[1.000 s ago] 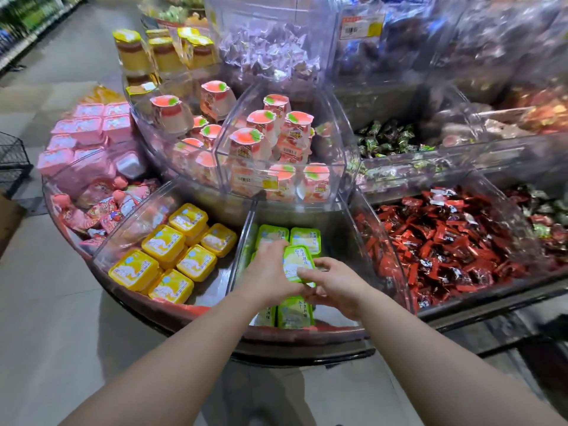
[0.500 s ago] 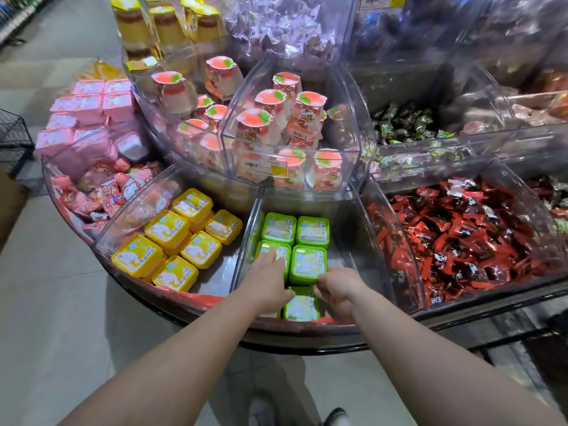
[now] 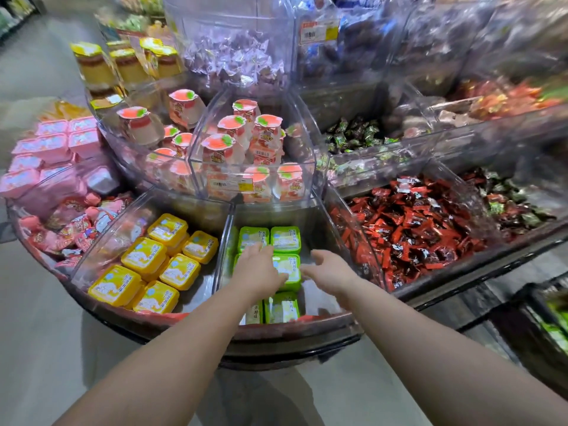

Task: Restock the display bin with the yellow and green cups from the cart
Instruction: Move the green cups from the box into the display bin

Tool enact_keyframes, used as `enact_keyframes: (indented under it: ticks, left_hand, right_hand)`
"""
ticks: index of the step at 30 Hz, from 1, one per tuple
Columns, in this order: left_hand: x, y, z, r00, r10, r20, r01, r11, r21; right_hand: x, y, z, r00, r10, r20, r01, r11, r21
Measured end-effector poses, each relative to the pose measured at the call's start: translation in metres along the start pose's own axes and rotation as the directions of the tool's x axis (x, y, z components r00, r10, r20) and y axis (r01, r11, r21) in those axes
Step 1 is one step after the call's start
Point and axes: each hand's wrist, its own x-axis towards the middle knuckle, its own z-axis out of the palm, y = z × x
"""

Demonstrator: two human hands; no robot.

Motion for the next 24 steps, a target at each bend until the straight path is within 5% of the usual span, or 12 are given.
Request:
enact_keyframes:
  ticks: [5,8,12,24]
  left_hand:
    - [0.000,0.075,-0.030,0.982,0.096,-0.165,-0.093,0.995,0.025]
    - [-0.009,0.141,-0.026,0.948,0.206,-0.242,-0.198,0.979,0.058]
    - [-0.040,0.248,0.015,0.920,0.329,-0.211,-0.322,0.944,0.071]
    - [-0.117,0.517,0.157,0.724,0.689,0.012,-0.684,0.717,0.133]
  right_hand:
    - [-0.044,-0.013,-0.071,0.892,-0.330,-0.309,0.312,0.944,-0.107]
    - [-0.064,0.016,-0.128,0.821,-0.410,-0.398,0.305,0.903,-0.301]
    - [-0.094,0.103,-0.208,0.836,-0.297,-0.461,0.091,0.904,-0.418]
    - [-0.215,0.335,-0.380,0.702,0.025,-0.712,-0.230,0.954,-0.193]
